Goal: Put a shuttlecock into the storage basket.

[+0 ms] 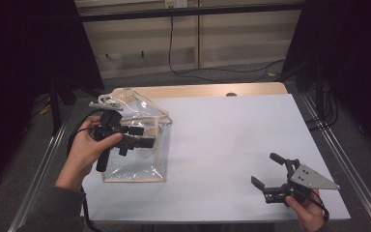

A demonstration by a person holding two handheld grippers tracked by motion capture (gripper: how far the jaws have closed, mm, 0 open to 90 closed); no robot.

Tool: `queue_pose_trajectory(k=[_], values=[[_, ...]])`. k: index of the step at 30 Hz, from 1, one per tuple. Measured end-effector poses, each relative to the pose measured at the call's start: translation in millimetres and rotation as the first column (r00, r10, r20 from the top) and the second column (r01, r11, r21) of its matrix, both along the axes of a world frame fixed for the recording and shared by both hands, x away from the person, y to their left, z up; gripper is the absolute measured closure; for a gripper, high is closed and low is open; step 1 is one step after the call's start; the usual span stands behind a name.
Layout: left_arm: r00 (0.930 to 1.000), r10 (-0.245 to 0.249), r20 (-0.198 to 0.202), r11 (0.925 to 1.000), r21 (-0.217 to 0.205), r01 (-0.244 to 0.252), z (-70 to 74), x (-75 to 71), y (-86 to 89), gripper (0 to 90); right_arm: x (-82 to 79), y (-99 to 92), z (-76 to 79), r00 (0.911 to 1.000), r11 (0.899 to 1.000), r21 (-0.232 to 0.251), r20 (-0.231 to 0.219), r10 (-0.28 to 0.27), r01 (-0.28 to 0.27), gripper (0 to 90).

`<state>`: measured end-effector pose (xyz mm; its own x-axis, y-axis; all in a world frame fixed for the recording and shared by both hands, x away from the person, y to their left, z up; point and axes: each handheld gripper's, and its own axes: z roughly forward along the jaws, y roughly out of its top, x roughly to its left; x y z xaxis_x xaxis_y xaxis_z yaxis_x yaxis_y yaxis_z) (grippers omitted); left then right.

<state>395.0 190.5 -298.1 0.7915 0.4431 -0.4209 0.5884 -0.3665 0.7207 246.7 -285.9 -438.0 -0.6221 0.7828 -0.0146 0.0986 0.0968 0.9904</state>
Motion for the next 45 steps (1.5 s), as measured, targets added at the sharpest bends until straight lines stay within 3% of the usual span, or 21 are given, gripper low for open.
queue_pose_trajectory(k=[20, 45], values=[[0.9963, -0.086, 0.011, 0.996, 0.026, 0.085, -16.7, -7.7, -4.2, 10.9, -0.2, -0.1, 0.2, 1.0, 1.0, -0.002, 0.002, 0.0, 0.0, 1.8], [0.9913, -0.129, 0.025, 0.9902, 0.056, 0.128, -39.3, -18.0, -5.2, 7.7, -1.0, -0.4, 0.5, 1.0, 1.0, 0.001, 0.002, 0.005, -0.005, 1.6]])
